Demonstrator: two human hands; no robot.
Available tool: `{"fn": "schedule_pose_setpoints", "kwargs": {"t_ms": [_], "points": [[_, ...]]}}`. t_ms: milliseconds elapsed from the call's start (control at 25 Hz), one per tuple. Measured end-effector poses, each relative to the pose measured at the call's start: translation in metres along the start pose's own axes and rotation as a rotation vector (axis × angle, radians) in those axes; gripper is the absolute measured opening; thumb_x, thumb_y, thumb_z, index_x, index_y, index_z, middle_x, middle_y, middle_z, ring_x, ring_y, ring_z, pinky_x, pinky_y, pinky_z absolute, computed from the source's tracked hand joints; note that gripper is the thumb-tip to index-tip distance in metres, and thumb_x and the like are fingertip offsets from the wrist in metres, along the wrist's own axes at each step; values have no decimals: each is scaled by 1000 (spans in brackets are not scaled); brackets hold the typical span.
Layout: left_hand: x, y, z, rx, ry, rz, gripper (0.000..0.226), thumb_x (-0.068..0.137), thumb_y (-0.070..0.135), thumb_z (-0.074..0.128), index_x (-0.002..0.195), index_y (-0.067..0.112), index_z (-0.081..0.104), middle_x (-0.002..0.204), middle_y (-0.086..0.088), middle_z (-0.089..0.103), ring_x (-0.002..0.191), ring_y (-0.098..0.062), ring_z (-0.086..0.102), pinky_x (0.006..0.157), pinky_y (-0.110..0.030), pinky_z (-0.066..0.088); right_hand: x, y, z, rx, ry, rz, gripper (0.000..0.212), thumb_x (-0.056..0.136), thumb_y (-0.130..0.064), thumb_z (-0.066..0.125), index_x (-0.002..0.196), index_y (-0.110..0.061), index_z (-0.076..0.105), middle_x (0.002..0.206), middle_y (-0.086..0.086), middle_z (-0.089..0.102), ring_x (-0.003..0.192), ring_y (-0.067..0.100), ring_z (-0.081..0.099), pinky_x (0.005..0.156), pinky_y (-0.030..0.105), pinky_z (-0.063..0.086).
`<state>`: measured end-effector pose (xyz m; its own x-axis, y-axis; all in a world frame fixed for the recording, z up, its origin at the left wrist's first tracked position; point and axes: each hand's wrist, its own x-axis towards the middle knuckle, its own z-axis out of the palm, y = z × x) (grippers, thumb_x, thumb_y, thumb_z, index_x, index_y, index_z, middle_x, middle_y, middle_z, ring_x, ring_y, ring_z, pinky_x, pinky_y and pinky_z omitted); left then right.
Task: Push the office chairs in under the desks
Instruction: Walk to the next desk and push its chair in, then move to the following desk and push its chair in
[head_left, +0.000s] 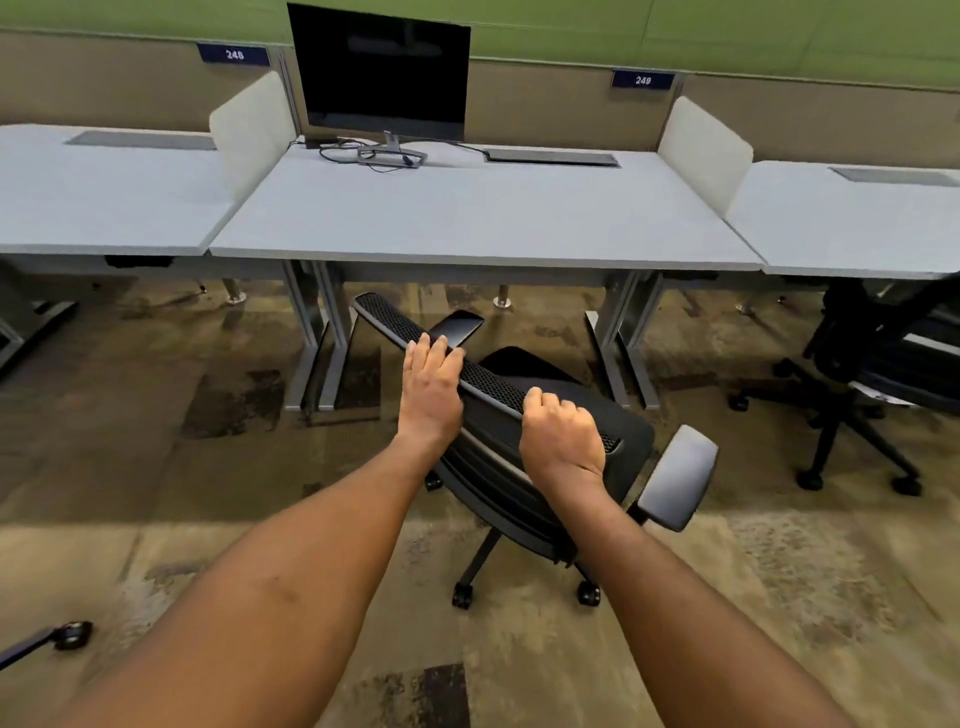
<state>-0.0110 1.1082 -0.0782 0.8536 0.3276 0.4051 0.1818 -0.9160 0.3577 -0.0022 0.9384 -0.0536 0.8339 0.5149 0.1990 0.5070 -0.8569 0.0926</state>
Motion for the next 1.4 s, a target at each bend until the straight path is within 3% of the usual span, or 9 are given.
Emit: {"fn": "schedule_pose_setpoints", "kwargs": {"t_ms": [80,320,520,760,1080,1160,1240,1320,1400], "points": [[29,3,12,-22,12,-16,47,89,-2,43,134,6,47,147,-19,39,144,-35,19,119,-40,-4,30,13,4,-10,1,7,44,91,-12,25,128,-3,49,107,13,64,92,31,62,73,38,47],[105,-6,55,-56,58,-25,44,88,-4,44,132,2,48,145,-24,39,144,-38,18,120,-43,-5,115,34,27,-6,-22,50,36,86,-7,50,121,0,57,94,16,66,81,35,63,67,38,48],[155,-15,74,-54,38,-24,55,81,-10,39,135,2,45,147,-25,37,144,-40,14,118,-41,-11,172,43,37,-19,-19,53,39,79,-6,61,117,0,61,86,16,67,73,35,63,62,38,49],[208,-26,93,1,5,-3,59,80,-11,38,138,1,39,149,-25,33,145,-41,11,116,-43,-15,231,56,49,-14,-4,31,36,83,-10,56,119,-4,60,90,13,67,76,32,63,64,38,48],[246,-39,94,215,-212,34,63,86,1,38,145,3,16,157,-22,8,145,-40,-8,113,-45,-19,274,64,57,34,-23,12,30,89,-16,48,118,-11,54,95,6,63,81,26,59,67,35,42],[241,-41,88,238,-238,36,72,90,6,42,150,5,3,159,-19,-2,145,-37,-15,114,-44,-17,278,63,59,20,0,2,31,89,-27,52,116,-11,52,103,7,63,91,26,59,76,37,44],[221,-37,81,203,-180,1,76,92,9,45,151,8,-2,160,-17,-6,146,-32,-16,115,-39,-15,277,63,61,-22,48,16,53,89,-40,54,129,-7,44,124,14,56,114,31,51,97,47,40],[194,-29,75,162,-124,-60,71,95,11,43,152,6,2,160,-15,-3,147,-29,-13,115,-36,-14,267,59,65,-77,64,-8,75,90,-47,50,145,-3,24,147,22,33,136,37,29,113,55,16],[162,-22,72,130,-133,-151,63,98,15,39,151,4,7,160,-15,3,148,-28,-8,117,-35,-11,244,50,71,-70,92,-111,80,91,-44,49,147,1,15,153,25,21,141,39,19,114,53,4]]}}
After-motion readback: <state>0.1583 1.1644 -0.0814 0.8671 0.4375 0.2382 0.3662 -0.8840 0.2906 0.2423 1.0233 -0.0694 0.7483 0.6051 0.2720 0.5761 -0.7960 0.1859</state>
